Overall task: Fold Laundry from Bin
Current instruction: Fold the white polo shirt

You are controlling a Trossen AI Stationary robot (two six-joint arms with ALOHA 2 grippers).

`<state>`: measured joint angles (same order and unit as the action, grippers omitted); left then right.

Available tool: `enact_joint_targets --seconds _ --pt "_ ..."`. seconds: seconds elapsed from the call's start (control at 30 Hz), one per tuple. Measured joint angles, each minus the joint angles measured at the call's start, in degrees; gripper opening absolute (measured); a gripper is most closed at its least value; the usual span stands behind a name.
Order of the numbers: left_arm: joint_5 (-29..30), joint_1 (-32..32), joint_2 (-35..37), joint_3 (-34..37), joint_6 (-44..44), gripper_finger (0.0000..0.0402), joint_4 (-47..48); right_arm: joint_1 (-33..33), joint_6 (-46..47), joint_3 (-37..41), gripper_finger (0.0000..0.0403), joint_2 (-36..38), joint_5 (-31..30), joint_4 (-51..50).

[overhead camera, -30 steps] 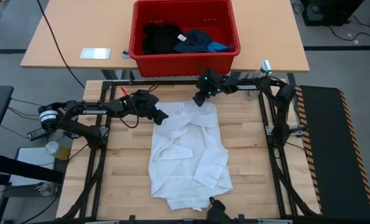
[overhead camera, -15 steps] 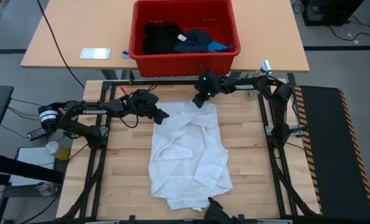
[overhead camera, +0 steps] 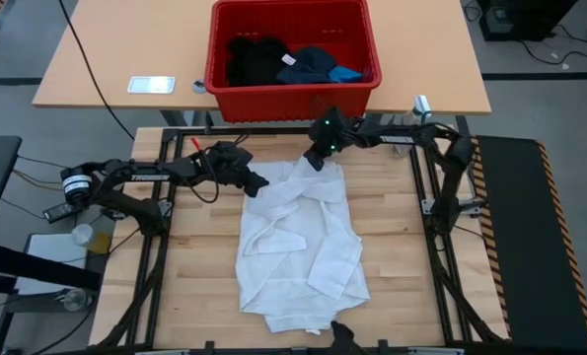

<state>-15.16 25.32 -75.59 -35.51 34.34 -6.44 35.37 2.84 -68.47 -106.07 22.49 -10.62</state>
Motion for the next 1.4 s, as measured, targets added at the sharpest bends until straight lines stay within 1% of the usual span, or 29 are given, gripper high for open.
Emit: enact_joint_targets --seconds 0.1,0.3,0.4,0.63,0.73,0.8,0.87,0.93,1.0,1.03,1.1,1.17,1.27,1.33,1.4 --pt "-0.7 0.0 0.0 0.0 -1.0 0.0142 0.2 -1.3 -2.0 0.0 0.0003 3.2 0.5 -6.4" --pt "-0.7 0.0 0.0 0.0 -1.1 0.0142 0.3 -6.1 -5.1 0.1 0.0002 8.0 2.5 -18.2" --pt "-0.7 0.0 0.0 0.0 -1.1 0.0142 0.4 -9.2 -5.3 0.1 0.0002 10.4 2.6 -20.7" --pt "-1.4 0.0 0.6 0.0 -0.2 0.0142 0.5 -16.9 0.0 0.1 0.0003 11.7 2.2 -24.9" --pt "-2.0 -0.5 1.2 -1.7 -0.6 0.0142 1.6 -20.2 1.9 0.1 0.0003 11.6 1.0 -26.3" --pt "-2.0 -1.3 1.7 -3.2 -2.0 0.0142 4.6 -22.4 3.4 0.1 0.0003 11.6 1.2 -26.8" --pt "-0.7 -2.1 1.7 -4.9 -3.3 0.0142 6.2 -24.8 4.8 0.1 0.0003 11.6 1.4 -27.9" --pt "0.7 -2.8 1.8 -6.2 -5.1 0.0142 9.9 -27.2 5.0 0.1 0.0004 11.7 -0.3 -28.7" --pt "3.6 -3.7 1.8 -7.0 -6.7 0.0142 11.9 -29.6 5.0 0.5 0.0005 11.2 -4.9 -27.6" --pt "4.7 -3.9 1.8 -7.0 -7.0 0.0142 12.5 -30.6 5.1 1.0 0.0007 10.7 -8.3 -26.5" --pt "6.6 -4.0 1.8 -7.0 -7.0 0.0142 14.9 -32.1 5.4 2.4 0.0018 9.8 -13.7 -25.3" --pt "7.3 -3.7 1.8 -6.9 -6.3 0.0142 17.8 -32.7 5.6 3.7 0.0037 9.5 -14.6 -22.6" --pt "8.7 -3.5 1.8 -6.9 -4.4 0.0142 22.4 -32.7 6.6 6.2 0.0079 9.6 -12.6 -19.7" --pt "9.3 -3.8 1.8 -6.9 -2.1 0.0142 24.9 -32.5 6.6 6.9 0.0109 9.6 -11.5 -20.3" --pt "11.8 -4.9 1.8 -6.9 -0.1 0.0142 26.0 -31.8 6.7 6.7 0.0135 9.8 -7.8 -21.6"
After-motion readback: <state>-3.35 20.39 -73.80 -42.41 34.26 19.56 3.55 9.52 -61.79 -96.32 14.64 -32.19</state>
